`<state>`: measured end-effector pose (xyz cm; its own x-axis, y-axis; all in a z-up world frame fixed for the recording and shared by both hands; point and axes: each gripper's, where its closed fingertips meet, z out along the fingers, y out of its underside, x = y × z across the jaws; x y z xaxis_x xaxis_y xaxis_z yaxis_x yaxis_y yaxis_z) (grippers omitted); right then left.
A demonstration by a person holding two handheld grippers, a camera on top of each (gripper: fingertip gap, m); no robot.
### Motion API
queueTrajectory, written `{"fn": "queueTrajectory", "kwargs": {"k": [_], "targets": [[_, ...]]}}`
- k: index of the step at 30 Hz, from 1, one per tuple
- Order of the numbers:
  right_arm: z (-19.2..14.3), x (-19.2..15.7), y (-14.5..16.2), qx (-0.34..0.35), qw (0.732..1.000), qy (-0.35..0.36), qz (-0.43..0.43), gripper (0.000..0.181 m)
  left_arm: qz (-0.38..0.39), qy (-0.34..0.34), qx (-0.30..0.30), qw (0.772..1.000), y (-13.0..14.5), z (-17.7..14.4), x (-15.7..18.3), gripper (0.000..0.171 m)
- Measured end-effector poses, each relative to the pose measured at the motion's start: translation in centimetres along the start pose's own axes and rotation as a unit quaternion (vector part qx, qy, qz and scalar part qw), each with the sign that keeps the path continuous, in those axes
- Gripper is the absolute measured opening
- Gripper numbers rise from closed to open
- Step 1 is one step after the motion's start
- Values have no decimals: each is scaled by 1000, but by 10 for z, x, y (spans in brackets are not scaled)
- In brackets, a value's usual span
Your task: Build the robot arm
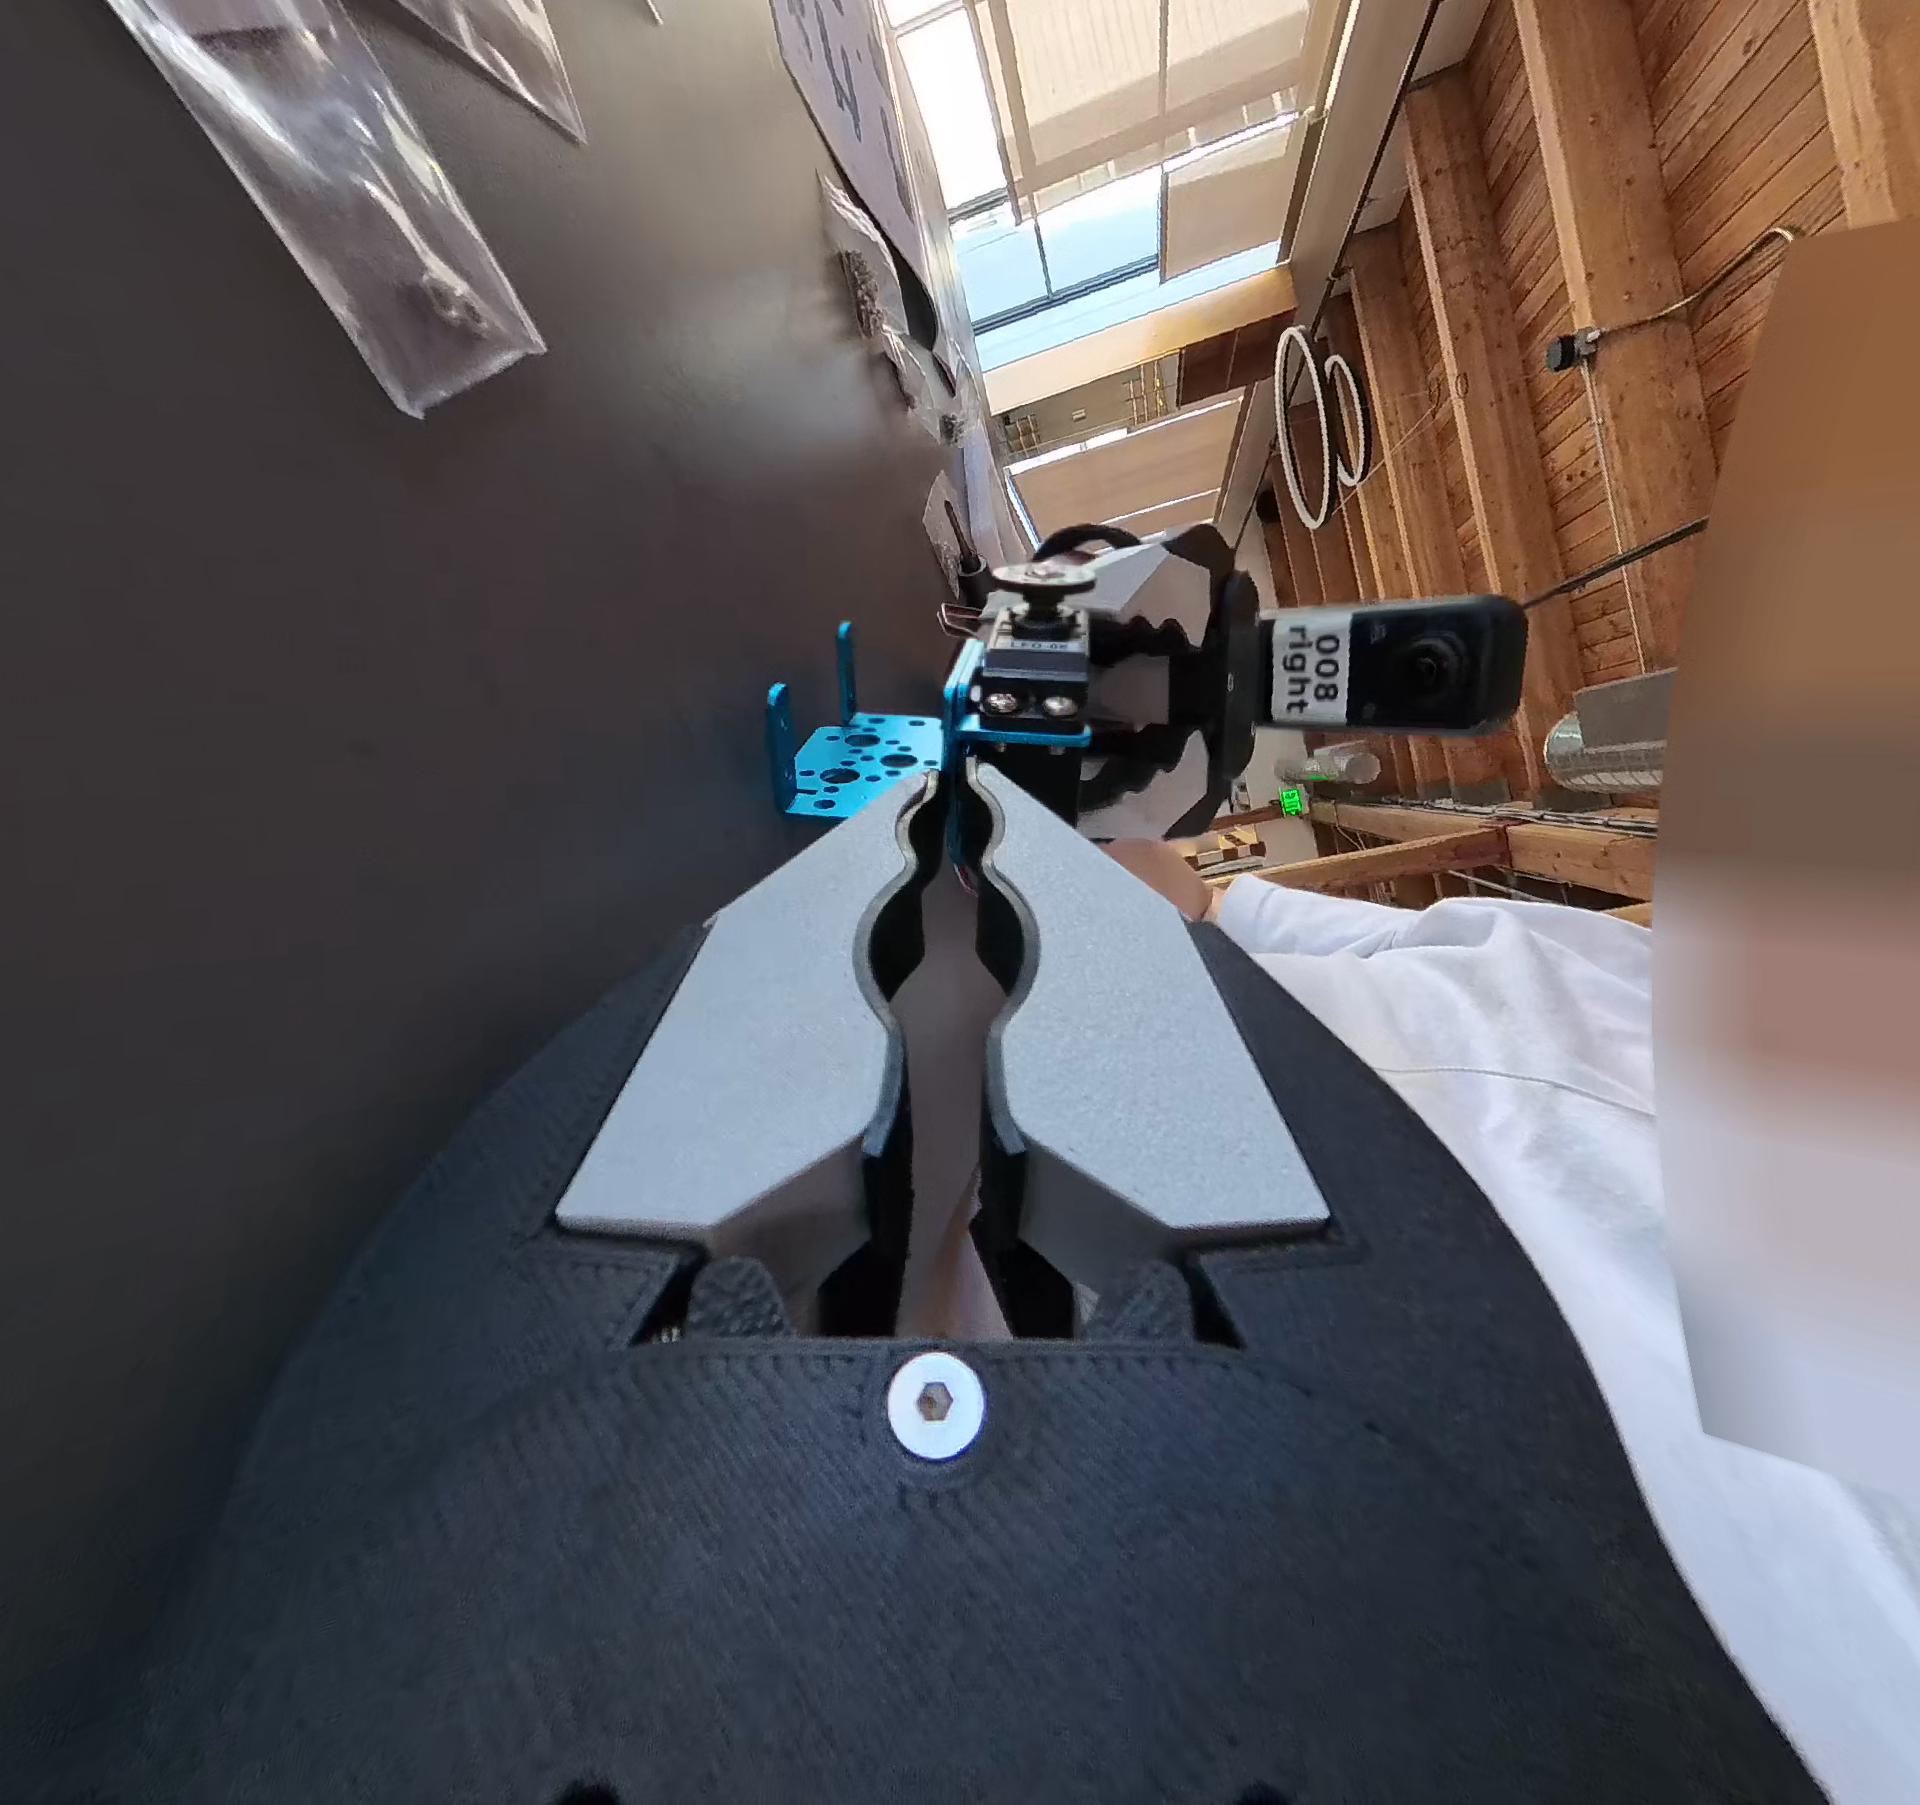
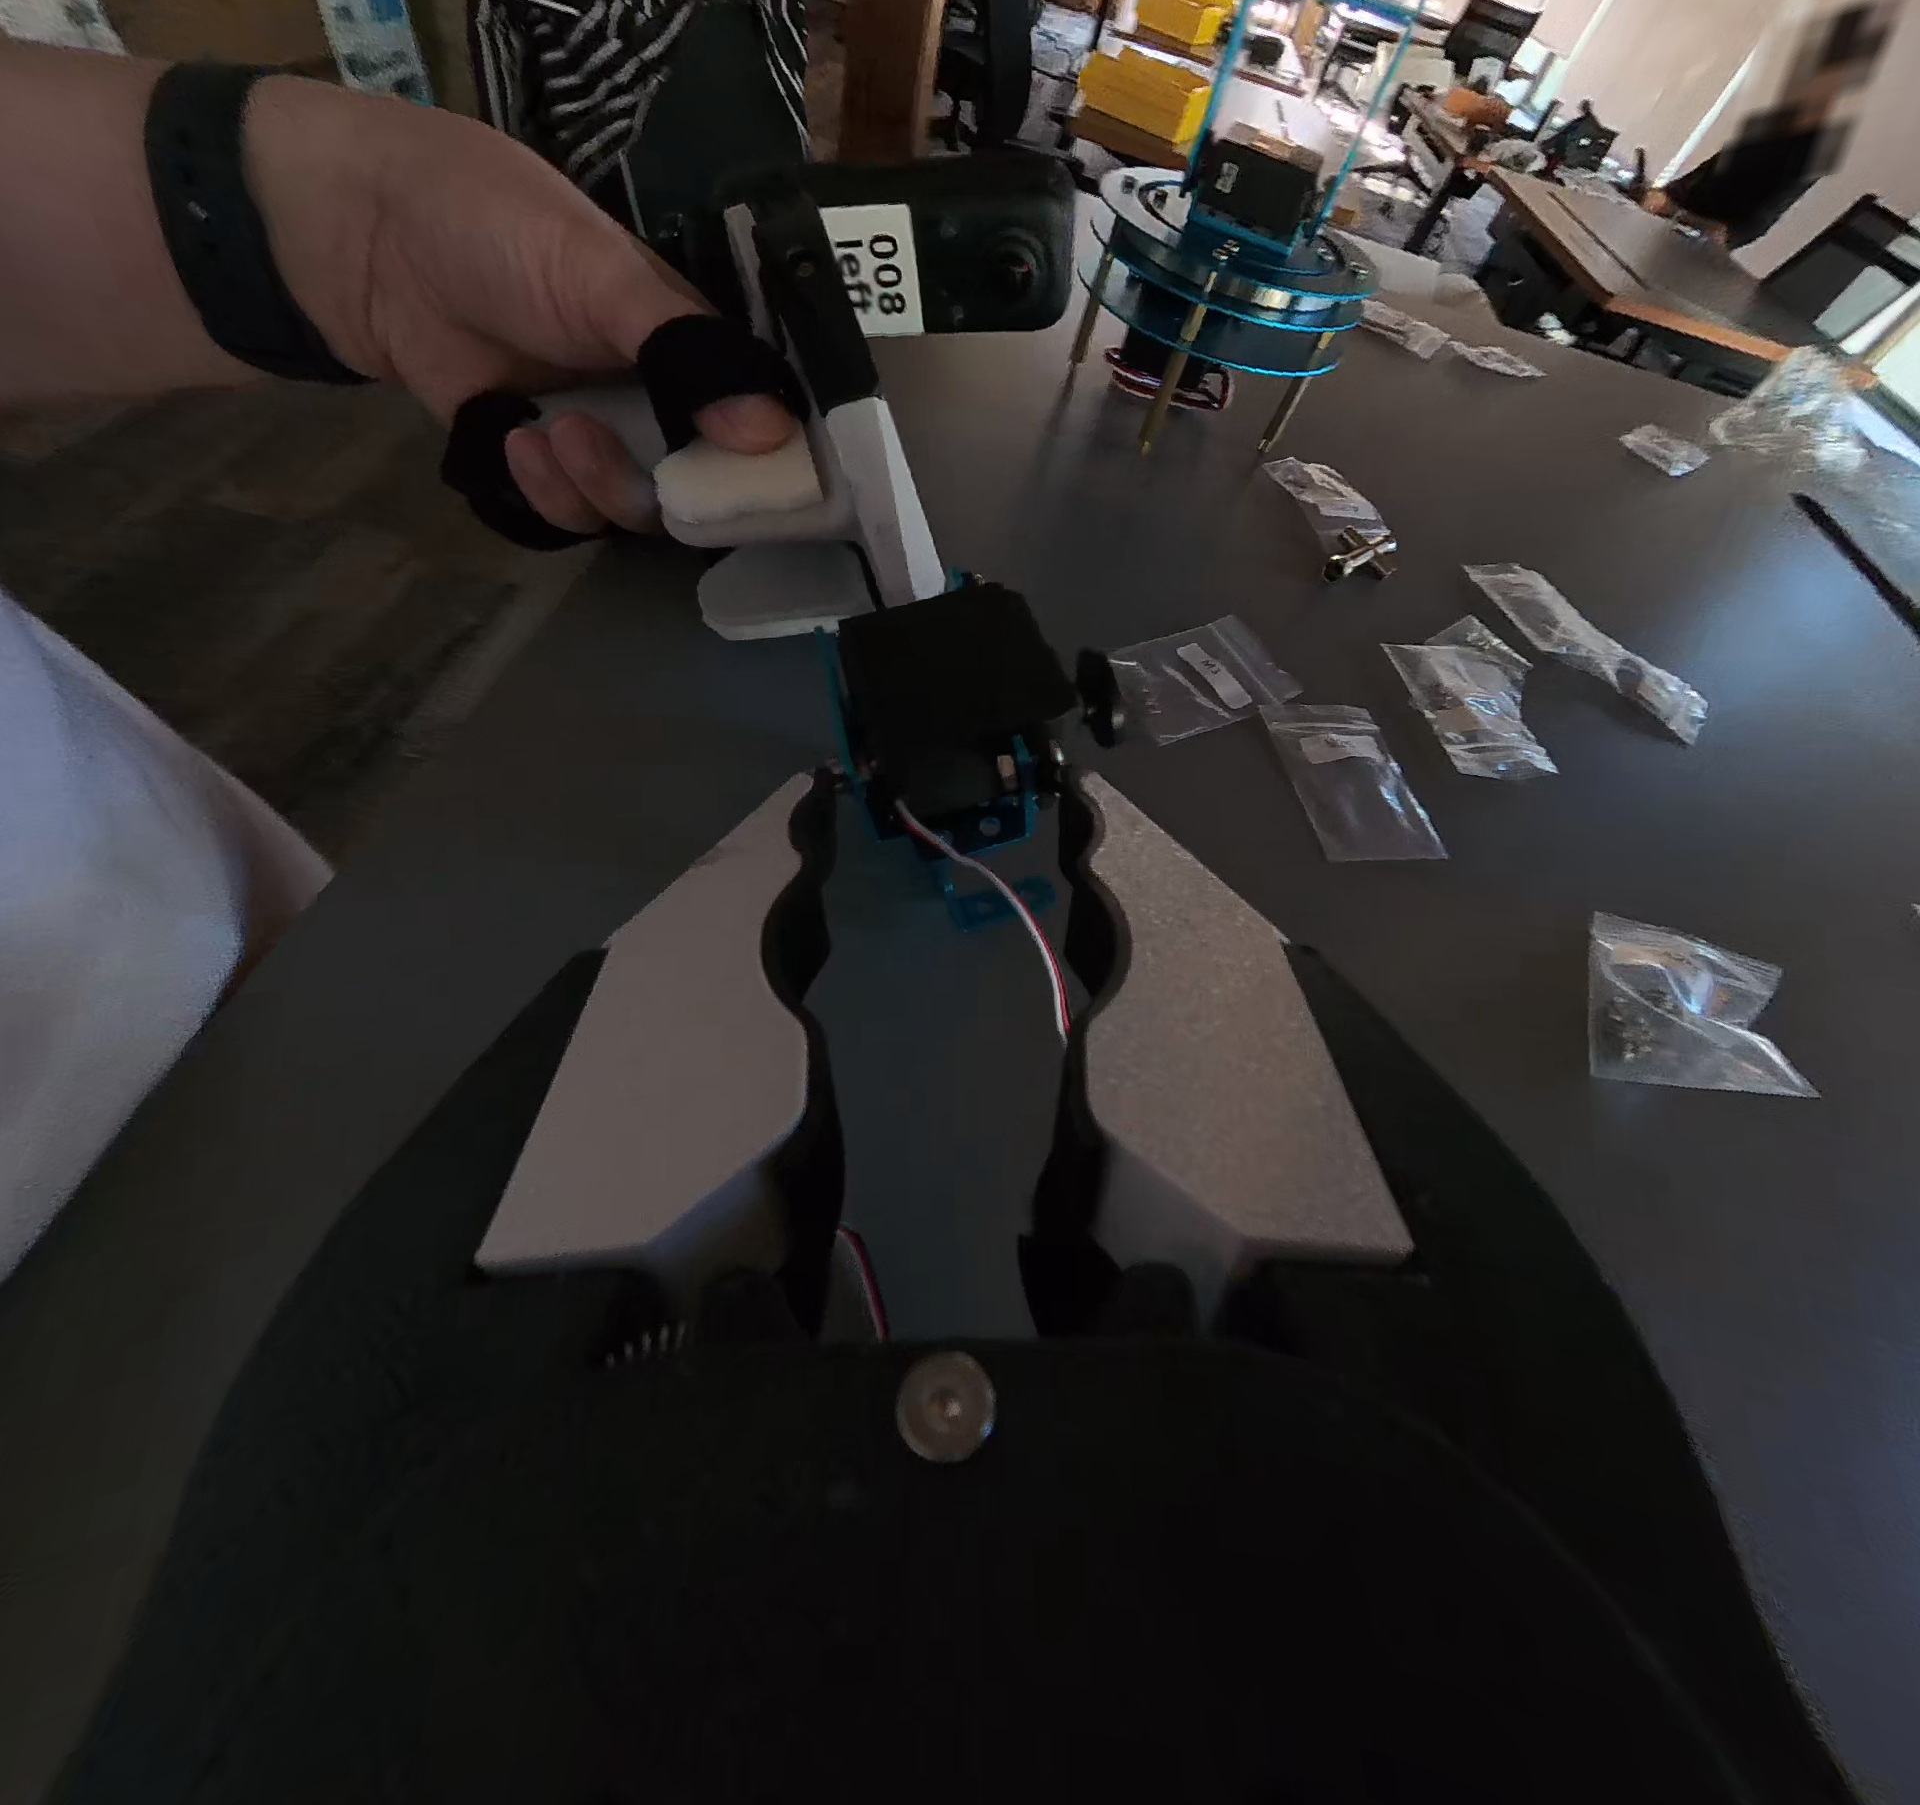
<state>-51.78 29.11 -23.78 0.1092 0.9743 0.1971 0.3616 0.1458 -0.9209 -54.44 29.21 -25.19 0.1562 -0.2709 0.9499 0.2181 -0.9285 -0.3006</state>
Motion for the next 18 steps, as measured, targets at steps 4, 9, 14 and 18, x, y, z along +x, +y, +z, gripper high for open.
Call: {"fn": "queueTrajectory", "kwargs": {"k": [4, 9, 14, 18], "targets": [[-6, -2, -3, 20, 997, -54, 44, 21, 3, -7, -3, 1000, 1, 0, -1, 2], [-7, -11, -1, 18, 997, -70, -20, 41, 6, -17, -7, 1000, 2, 2, -3, 3], [-9, -4, 2, 12, 998, -39, -42, 37, -19, -5, 3, 1000, 0, 3, -2, 3], [-9, 2, 6, 0, 999, -29, -39, 48, -59, 20, 9, 998, -3, 6, 3, 0]]}}
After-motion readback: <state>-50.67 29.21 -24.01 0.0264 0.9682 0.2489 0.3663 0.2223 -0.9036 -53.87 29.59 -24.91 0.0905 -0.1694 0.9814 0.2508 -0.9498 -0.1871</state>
